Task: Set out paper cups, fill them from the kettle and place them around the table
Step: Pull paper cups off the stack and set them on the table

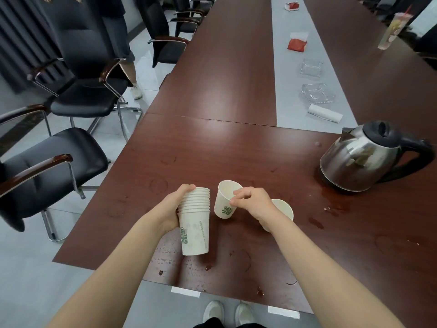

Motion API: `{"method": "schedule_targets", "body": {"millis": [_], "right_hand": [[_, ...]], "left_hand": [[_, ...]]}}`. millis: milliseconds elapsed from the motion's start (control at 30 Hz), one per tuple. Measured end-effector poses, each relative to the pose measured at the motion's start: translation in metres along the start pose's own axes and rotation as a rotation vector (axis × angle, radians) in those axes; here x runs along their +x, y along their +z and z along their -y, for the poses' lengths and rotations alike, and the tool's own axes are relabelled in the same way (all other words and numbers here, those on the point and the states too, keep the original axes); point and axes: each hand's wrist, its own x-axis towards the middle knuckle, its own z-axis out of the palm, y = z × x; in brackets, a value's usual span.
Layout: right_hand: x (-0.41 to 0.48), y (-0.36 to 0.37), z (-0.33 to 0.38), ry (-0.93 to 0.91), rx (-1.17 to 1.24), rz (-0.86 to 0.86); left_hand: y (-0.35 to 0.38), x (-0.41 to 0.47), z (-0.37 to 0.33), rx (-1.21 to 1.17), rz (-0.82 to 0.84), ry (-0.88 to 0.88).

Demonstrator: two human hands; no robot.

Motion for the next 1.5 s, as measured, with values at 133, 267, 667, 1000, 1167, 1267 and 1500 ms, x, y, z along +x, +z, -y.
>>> {"method": "schedule_targets", "body": {"millis": [133, 267, 667, 1000, 1167, 1267, 1500], "right_hand": [[0.001, 0.001, -0.015, -0.038, -0.199, 0.047], [-0.002, 0.002, -0.019, -0.064, -0.322, 0.113], [-0.006, -0.001, -0.016, -0.022, 0.001, 0.142], [-0.010, 0.001, 0.005, -0.047, 0.102, 0.041], [-0.014, 0.001, 0.043, -0.116, 0.135, 0.139], [-0.018, -0.001, 0.060, -0.172, 0.067, 0.241], [-0.021, -0.010, 0.076, -0.237, -0.144, 0.296]], "left_hand": [[0.004, -0.002, 0.002, 0.007, 0.001, 0.028], [0.006, -0.003, 0.002, 0.009, 0.000, 0.043], [0.012, -0.010, -0.001, 0.045, -0.010, 0.034], [0.018, -0.018, -0.004, 0.054, 0.028, 0.060], [0.025, -0.024, -0.005, 0.056, 0.125, 0.154], [0.031, -0.030, -0.006, 0.063, 0.157, 0.203], [0.046, -0.037, -0.002, 0.031, 0.150, 0.185]]}}
